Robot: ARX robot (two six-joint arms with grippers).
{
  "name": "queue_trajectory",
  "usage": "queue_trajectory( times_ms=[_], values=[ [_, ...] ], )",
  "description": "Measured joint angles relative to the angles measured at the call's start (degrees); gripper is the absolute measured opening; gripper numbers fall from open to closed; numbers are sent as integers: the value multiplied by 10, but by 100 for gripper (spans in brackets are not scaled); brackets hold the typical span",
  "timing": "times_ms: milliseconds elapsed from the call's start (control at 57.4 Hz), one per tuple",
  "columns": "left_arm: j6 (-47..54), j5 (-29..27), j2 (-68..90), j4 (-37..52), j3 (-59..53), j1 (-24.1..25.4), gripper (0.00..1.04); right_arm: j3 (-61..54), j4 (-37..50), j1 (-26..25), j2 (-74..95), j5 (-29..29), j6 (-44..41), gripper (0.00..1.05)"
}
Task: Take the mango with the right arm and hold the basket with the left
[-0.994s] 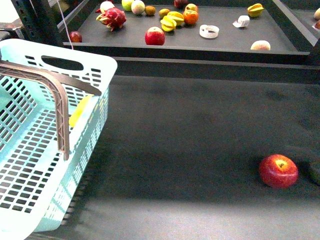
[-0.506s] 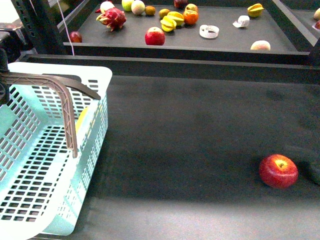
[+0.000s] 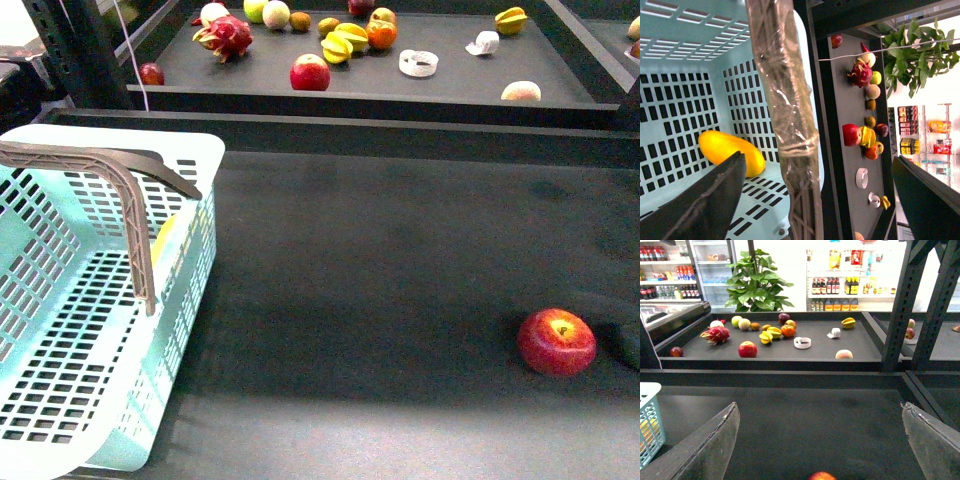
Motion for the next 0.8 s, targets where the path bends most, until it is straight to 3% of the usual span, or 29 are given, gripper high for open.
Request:
queue_trajectory(
  times_ms=[35, 192, 436, 575, 662, 715, 802],
  values=[
    [27, -2, -26, 12, -26, -1, 101, 0, 0, 0, 0, 0, 0, 97],
    [85, -3, -124, -4, -91, 7, 99, 0, 0, 0, 0, 0, 0, 97],
    [163, 5, -354, -114, -175, 68, 99, 0, 0, 0, 0, 0, 0, 97],
    [182, 46, -502, -209, -210, 124, 99, 0, 0, 0, 0, 0, 0, 97],
    [207, 99, -614, -312, -216, 197, 99, 0, 0, 0, 0, 0, 0, 97],
    [225, 122, -653, -334, -222, 235, 99, 0, 0, 0, 0, 0, 0, 97],
    [233, 124, -661, -336, -222, 245, 99, 0, 0, 0, 0, 0, 0, 97]
  ],
)
